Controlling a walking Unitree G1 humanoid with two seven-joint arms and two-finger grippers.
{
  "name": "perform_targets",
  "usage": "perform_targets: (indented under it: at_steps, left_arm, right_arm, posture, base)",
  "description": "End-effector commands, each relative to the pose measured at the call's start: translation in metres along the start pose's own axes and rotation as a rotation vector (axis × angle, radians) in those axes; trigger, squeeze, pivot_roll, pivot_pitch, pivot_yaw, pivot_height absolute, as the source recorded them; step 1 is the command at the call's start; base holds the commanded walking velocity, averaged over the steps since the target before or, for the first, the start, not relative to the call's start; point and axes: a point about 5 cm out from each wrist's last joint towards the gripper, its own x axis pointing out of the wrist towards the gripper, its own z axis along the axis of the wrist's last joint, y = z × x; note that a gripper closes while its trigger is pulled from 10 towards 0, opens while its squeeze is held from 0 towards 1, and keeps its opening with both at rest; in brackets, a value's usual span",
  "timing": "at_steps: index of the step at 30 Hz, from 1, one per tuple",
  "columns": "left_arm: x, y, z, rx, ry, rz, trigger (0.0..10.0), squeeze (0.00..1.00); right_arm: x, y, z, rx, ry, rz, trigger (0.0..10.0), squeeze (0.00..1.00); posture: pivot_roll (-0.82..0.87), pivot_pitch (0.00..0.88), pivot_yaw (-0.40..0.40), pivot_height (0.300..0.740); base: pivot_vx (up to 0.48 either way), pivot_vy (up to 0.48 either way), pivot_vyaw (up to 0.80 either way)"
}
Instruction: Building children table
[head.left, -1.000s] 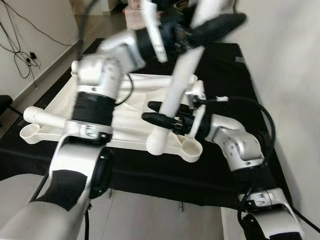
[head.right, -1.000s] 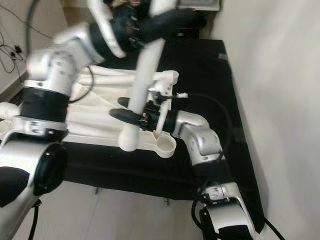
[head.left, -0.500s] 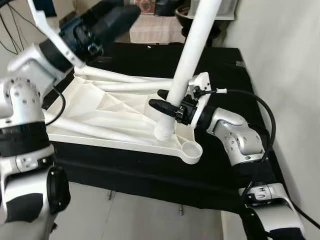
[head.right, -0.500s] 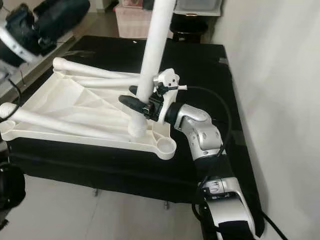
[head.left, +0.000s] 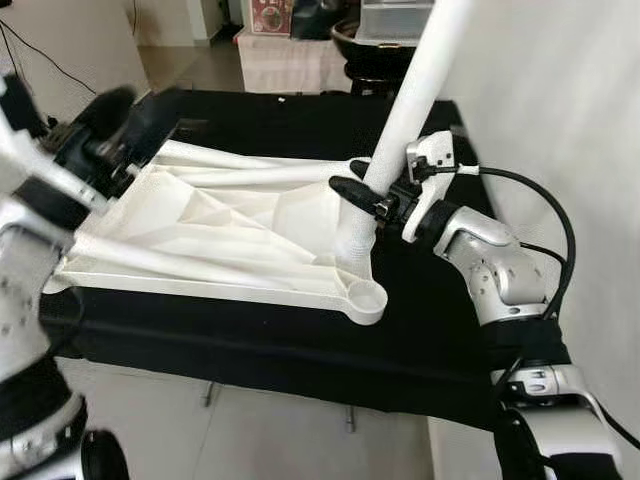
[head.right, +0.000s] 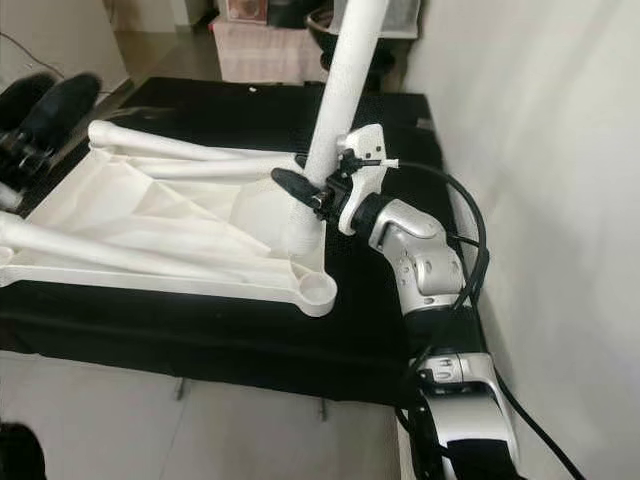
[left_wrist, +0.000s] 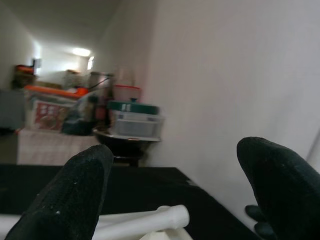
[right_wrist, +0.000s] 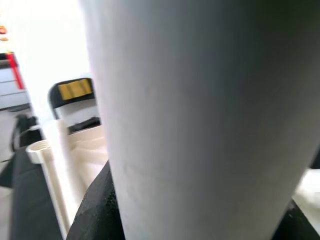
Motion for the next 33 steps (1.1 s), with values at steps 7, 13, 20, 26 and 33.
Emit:
perform_targets:
  at_steps: [7, 13, 20, 26, 33]
  left_arm:
    - [-0.016, -0.01, -0.017, -0.014, 0.033, 0.084, 10.0, 0.0]
    - [-0.034, -0.022, -0.05, 0.045, 0.198, 0.103, 10.0, 0.0]
    - [-0.063, -0.043, -0.091, 0.0, 0.356, 0.224, 10.0, 0.0]
    - [-0.085, -0.066, -0.108, 0.013, 0.467, 0.22, 10.0, 0.0]
    - [-0.109, -0.084, -0.119, 0.021, 0.577, 0.191, 10.0, 0.0]
  right_arm:
    - [0.001, -0.008, 0.006, -0.026, -0.037, -0.088, 10.0, 0.0]
    - [-0.001, -0.016, 0.006, -0.034, -0.043, -0.163, 10.0, 0.0]
    - [-0.004, -0.014, 0.001, -0.064, -0.012, -0.133, 10.0, 0.0]
    - [-0.006, -0.012, -0.004, -0.07, 0.015, -0.065, 10.0, 0.0]
    - [-0.014, 0.002, -0.017, -0.099, 0.131, 0.25, 10.0, 0.0]
  posture:
    - [-0.02, 0.094, -0.038, 0.74]
    - [-0.01, 0.107, -0.036, 0.74]
    - [0.01, 0.153, -0.031, 0.74]
    - [0.02, 0.185, -0.037, 0.74]
    - [0.02, 0.256, -0.029, 0.74]
  base:
    - [0.0, 0.0, 0.0]
    - [0.0, 0.0, 0.0]
    - [0.0, 0.0, 0.0]
    - [0.0, 0.0, 0.0]
    - [0.0, 0.0, 0.0]
